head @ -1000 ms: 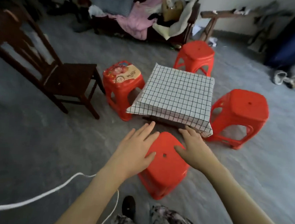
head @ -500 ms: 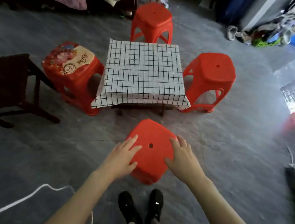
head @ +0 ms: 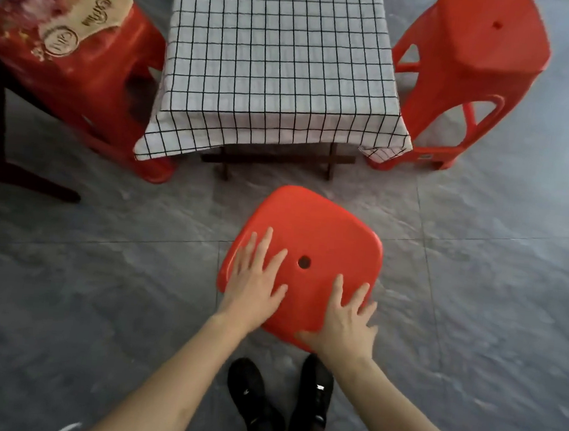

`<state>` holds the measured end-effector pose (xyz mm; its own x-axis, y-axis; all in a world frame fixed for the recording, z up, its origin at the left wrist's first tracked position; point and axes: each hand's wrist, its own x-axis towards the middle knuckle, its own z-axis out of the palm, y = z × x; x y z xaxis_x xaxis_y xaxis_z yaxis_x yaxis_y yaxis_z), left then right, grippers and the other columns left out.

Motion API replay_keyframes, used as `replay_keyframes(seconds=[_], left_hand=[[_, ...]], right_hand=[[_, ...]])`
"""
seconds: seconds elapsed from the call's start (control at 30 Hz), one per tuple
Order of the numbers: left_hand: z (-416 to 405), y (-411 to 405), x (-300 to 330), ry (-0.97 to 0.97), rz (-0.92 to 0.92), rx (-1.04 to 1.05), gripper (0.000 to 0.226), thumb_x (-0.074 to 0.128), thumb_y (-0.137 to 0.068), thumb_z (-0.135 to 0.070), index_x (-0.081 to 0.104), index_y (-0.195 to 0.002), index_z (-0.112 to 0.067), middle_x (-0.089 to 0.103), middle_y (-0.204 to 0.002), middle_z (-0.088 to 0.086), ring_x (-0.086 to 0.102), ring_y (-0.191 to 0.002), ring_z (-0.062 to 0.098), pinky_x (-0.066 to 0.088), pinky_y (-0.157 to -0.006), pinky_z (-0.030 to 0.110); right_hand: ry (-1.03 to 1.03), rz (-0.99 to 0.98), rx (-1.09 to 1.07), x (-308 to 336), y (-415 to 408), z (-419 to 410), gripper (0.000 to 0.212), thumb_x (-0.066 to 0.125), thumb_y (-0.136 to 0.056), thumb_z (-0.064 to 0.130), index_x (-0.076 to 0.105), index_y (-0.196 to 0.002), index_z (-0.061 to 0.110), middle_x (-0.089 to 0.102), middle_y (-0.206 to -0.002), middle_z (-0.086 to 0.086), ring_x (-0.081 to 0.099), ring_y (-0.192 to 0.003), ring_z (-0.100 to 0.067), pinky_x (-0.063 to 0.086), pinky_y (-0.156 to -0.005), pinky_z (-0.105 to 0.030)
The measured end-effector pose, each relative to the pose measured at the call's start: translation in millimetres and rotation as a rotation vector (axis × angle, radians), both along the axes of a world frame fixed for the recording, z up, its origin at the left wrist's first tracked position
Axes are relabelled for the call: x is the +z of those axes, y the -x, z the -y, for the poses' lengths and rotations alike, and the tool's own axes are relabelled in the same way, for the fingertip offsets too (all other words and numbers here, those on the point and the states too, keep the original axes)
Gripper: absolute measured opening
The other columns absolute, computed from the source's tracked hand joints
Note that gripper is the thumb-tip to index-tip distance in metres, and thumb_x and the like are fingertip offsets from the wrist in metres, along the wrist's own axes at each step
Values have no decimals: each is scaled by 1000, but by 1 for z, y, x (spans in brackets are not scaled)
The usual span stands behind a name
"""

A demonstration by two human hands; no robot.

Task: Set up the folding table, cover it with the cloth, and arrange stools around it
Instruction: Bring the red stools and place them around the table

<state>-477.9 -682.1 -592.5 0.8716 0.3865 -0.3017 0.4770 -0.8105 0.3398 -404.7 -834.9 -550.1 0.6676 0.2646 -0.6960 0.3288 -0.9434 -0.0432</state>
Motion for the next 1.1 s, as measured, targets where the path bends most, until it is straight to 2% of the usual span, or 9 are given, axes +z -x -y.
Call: replay_keyframes(seconds=[0.07,0.17,0.3,0.43,0.6,0.73,0.83,1.0,1.1], left_hand=[[-9,-4,-18,-30,33,90,66,61,-87,-45,38,-146,-27,-4,-162,7,-1,-149,36,15,-118,57],[-21,-6,-31,21,-66,201,70,60,-86,-53,28,-147,-39,-8,-161,11,0,-147,41,10,-114,63],[-31,-4,-32,199,-87,294,71,60,-85,-57,20,-143,-50,5,-154,15,21,-139,40,30,-111,55],[-35,-4,-30,202,-25,360,73,65,-84,-52,23,-144,-49,14,-152,14,31,-134,39,36,-108,50],[-37,2,-28,202,-4,516,79,66,-86,-48,17,-148,-48,12,-154,16,32,-135,38,34,-111,47],[-44,3,-26,267,-58,527,96,72,-81,-49,5,-150,-51,3,-157,11,28,-139,34,34,-110,44],[-46,-1,-27,293,-82,508,106,78,-75,-48,0,-148,-54,3,-155,8,29,-138,34,37,-110,46],[-41,-8,-29,290,-118,465,108,75,-77,-50,-7,-148,-53,-3,-155,10,27,-137,35,37,-111,45],[-44,-15,-27,271,-148,439,107,73,-78,-53,-7,-148,-52,0,-154,13,26,-137,35,33,-112,44]], right_hand=[[-16,-13,-34,-19,9,9,136,70,-59,74,-20,-149,25,-17,-154,-27,12,-140,-51,41,-98,-61],[-93,13,3,-34,18,20,141,71,-59,71,-28,-146,22,-26,-148,-33,24,-133,-50,51,-90,-52],[-103,45,71,-42,18,22,139,74,-65,64,-29,-145,14,-23,-145,-42,35,-125,-53,50,-91,-47],[-151,18,137,-40,-2,20,133,78,-69,50,-24,-149,21,-27,-147,-34,26,-133,-54,49,-94,-48],[-179,-16,343,-40,-55,-3,139,85,-65,45,-24,-149,24,-32,-147,-30,19,-137,-55,45,-101,-53],[-116,7,489,-37,-87,-26,140,85,-65,45,-25,-149,21,-29,-148,-34,23,-135,-55,44,-102,-53],[-92,-3,494,-35,-97,-30,143,87,-63,43,-25,-149,22,-32,-147,-32,26,-134,-53,43,-102,-53],[-140,-39,444,-34,-109,-21,144,89,-61,39,-25,-148,34,-39,-148,-22,43,-124,-48,47,-98,-52],[-167,-58,406,-35,-118,-19,145,91,-59,35,-24,-147,40,-42,-148,-16,44,-124,-48,47,-98,-54]])
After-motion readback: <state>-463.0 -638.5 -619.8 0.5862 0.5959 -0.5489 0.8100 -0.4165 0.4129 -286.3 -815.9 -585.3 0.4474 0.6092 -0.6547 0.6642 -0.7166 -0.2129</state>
